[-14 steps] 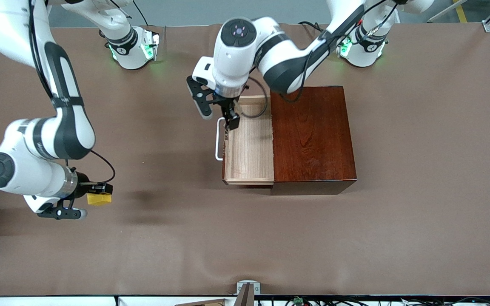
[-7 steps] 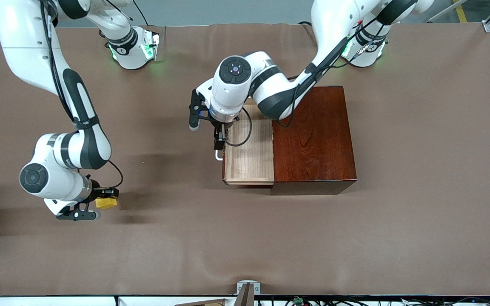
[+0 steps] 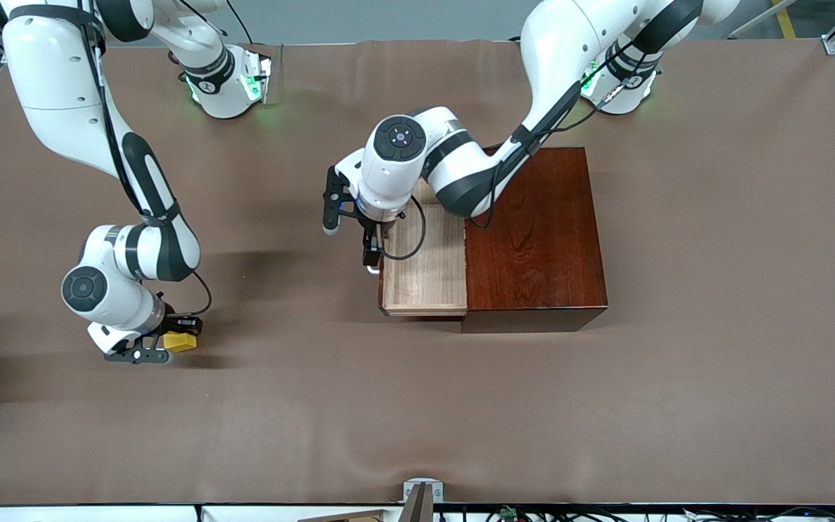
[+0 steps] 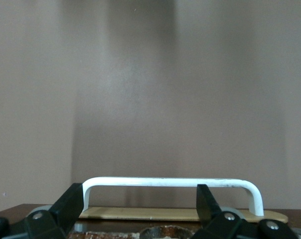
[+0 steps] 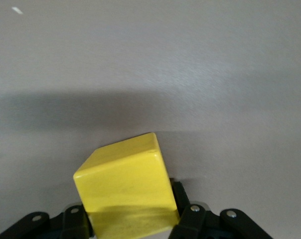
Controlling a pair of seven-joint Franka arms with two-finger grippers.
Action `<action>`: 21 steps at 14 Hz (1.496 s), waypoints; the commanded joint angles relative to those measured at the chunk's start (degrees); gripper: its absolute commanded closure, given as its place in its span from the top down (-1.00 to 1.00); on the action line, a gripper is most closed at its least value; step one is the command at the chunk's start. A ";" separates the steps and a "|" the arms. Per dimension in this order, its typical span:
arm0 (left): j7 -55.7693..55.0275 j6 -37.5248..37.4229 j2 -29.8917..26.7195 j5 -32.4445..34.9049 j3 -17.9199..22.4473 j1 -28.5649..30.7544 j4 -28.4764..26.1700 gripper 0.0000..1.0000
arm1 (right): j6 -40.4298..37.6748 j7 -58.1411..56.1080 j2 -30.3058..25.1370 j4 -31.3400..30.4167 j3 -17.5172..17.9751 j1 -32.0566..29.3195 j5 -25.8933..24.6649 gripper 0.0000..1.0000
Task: Open drawer, take yellow block, close drawer
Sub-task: 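Push the drawer shut with the left gripper while the right gripper lowers the cube, then release the yellow cube on the table and withdraw both grippers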
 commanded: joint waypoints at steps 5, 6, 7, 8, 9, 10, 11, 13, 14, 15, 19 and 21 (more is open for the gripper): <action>0.49 -4.18 0.54 3.68 1.87 -1.72 1.90 1.00 | 1.67 7.10 -0.82 -1.66 0.36 -1.82 0.13 0.43; 0.49 -5.41 0.54 4.47 2.49 -1.99 1.90 1.00 | 1.32 7.63 -0.82 -1.57 0.36 -1.73 0.13 0.99; 0.49 -5.95 0.36 4.57 2.67 -2.34 1.90 1.00 | 1.14 7.63 -1.00 -1.49 0.36 -1.82 0.13 1.00; 0.49 -6.56 0.36 4.57 2.84 -2.51 1.99 1.00 | 0.70 7.55 -1.26 -1.40 0.36 -1.73 0.13 1.00; 0.41 -7.61 0.28 4.57 3.02 -2.52 1.99 1.00 | -0.52 7.37 -1.61 -1.05 0.36 -1.73 0.13 1.00; 0.41 -8.93 0.10 4.57 3.11 -2.52 1.99 1.00 | -2.71 7.37 -2.66 -0.18 0.36 -1.73 0.13 1.00; 0.41 -10.77 0.01 4.57 3.63 -2.52 1.99 1.00 | -5.51 7.02 -3.37 0.88 0.36 -1.73 0.13 1.00; 0.49 -14.29 -0.95 4.74 4.68 -2.52 2.08 1.00 | -10.70 6.58 -4.42 3.60 0.36 -1.20 0.05 1.00; 0.49 -16.30 -1.22 5.00 5.21 -2.52 1.99 1.00 | -12.55 6.41 -5.12 4.39 0.36 -1.11 -0.13 1.00; 0.49 -18.85 -1.48 6.31 5.30 -2.52 2.08 1.00 | -13.70 6.40 -5.83 5.19 0.36 -1.11 -0.39 1.00; 0.49 -26.68 -2.19 12.20 5.22 -2.34 2.08 1.00 | -21.08 1.59 -11.26 5.90 0.62 -0.94 -0.48 1.00; 0.49 -29.41 -2.27 13.88 5.22 -2.25 2.08 1.00 | -25.21 -1.58 -15.04 6.07 0.62 -1.03 -0.31 1.00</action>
